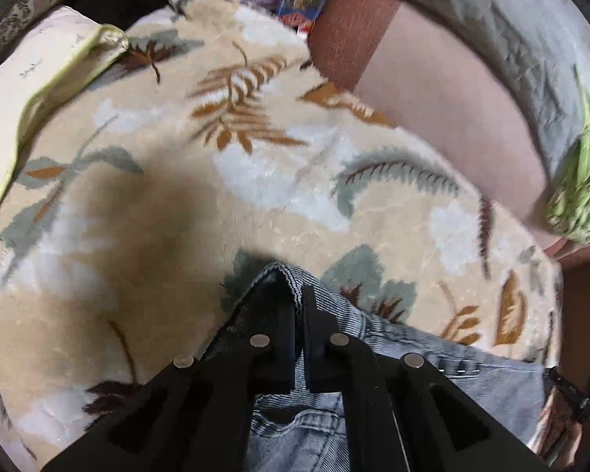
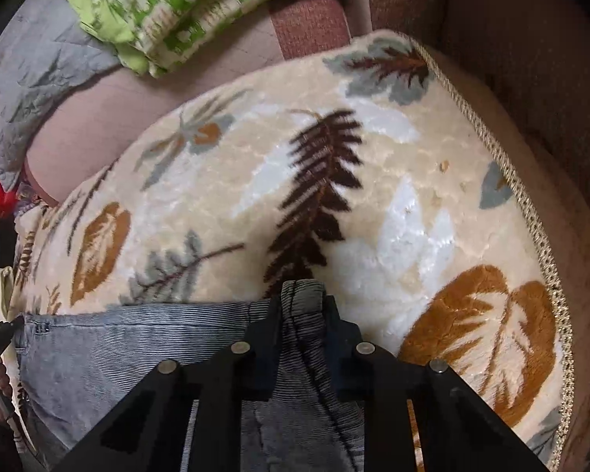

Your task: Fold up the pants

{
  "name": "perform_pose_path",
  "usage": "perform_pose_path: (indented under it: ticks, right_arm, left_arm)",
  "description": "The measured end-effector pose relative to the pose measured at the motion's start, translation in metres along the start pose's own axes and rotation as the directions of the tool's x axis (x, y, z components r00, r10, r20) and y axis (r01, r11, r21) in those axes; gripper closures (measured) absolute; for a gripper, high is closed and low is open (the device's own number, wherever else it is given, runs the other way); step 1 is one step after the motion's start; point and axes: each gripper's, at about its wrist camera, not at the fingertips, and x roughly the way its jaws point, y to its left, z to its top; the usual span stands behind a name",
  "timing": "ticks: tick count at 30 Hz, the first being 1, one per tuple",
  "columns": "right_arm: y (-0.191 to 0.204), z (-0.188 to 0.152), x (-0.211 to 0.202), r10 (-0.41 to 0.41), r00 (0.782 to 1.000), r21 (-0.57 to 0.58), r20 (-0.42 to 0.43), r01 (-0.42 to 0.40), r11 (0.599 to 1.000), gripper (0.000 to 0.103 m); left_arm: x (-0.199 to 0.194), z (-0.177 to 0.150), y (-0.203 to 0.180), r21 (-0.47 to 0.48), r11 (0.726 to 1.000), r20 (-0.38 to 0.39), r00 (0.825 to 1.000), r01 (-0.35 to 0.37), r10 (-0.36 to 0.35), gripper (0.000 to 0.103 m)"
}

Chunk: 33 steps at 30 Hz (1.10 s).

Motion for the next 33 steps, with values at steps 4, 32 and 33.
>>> perform_pose_path:
  ticks: [4, 32, 33]
  right_arm:
    - [-0.003, 0.000, -0.032, 0.038, 0.997, 0.024, 0.068, -0.040, 0.999, 0.083]
    - [-0.093, -0.303, -0.178, 0.321, 0.939, 0.297, 0.124, -0.344, 0.891, 0.031]
    - [-0.089, -0.302, -0.175, 0.344, 0.932, 0.330, 0.112, -0.361, 0.872, 0.031]
  left_arm:
    - [-0.036, -0.002, -0.001, 0.005, 0.997, 0.051, 0.996, 0.079, -0.079, 0.101]
    - [-0.213, -0.214, 0.113, -0.067, 0.994, 0.087, 0.993, 0.088, -0.082, 0.068]
    - [-0.213, -0.217, 0.100, -0.042, 0.994, 0.098, 0.990, 0.102, -0.097, 0.058]
